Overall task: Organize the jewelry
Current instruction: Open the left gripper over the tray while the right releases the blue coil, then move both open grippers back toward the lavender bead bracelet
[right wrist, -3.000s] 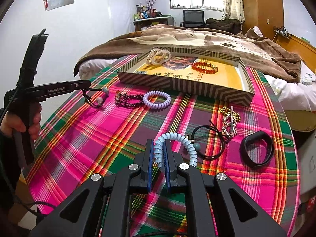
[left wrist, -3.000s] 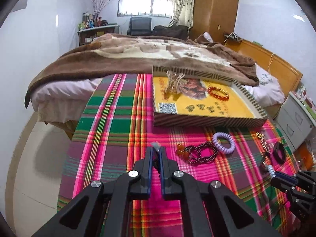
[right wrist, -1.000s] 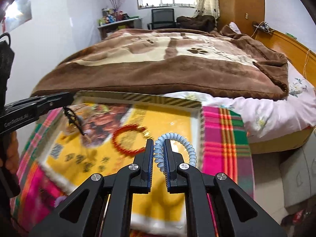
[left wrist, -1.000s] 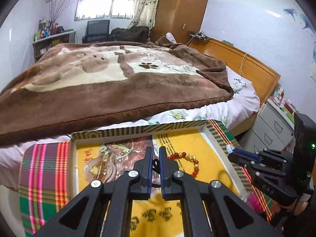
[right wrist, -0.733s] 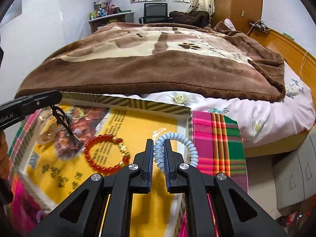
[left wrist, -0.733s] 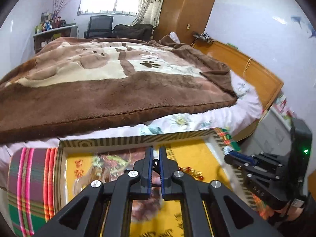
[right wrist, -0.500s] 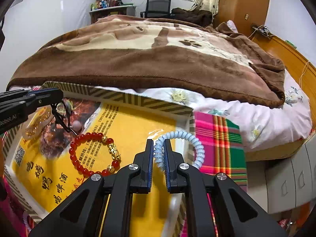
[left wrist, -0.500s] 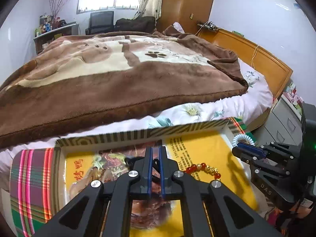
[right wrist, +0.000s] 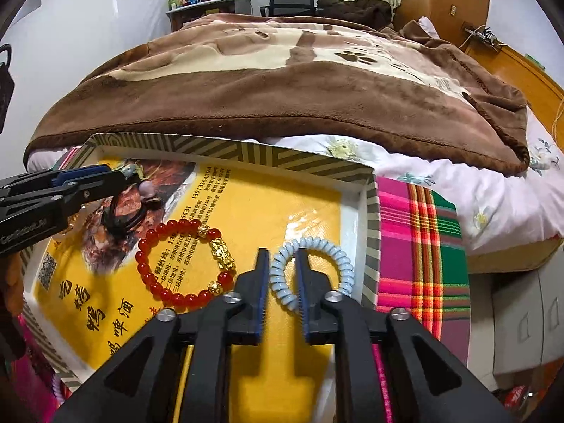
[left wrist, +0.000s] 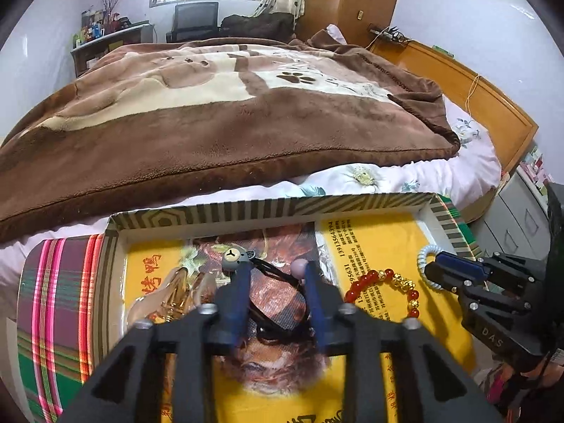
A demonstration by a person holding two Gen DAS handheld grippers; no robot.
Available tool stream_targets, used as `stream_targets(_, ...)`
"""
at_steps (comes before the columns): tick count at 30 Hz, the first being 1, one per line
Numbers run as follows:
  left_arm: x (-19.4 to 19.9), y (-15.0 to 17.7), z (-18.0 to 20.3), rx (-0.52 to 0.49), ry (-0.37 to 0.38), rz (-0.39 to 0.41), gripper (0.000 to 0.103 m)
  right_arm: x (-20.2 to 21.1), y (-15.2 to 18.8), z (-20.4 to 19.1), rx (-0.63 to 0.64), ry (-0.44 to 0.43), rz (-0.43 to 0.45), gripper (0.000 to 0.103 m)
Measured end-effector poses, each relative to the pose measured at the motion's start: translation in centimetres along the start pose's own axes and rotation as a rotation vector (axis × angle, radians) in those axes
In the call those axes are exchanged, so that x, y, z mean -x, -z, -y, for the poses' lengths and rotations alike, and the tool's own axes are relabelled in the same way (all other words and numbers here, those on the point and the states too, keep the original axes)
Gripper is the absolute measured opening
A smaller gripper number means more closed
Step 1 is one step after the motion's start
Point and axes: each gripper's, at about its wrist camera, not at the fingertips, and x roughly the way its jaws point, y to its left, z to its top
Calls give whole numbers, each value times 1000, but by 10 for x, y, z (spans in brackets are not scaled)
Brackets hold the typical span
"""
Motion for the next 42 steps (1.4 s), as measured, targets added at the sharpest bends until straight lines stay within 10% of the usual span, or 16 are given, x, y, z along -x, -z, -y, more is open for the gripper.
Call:
stream_targets(8, 12, 3, 4, -4, -10, 8, 62, 7, 2, 9, -77, -33, 26, 48)
stream_targets(42, 173, 92, 49, -73, -73, 155, 66, 159, 63, -21, -143, -114, 220, 48)
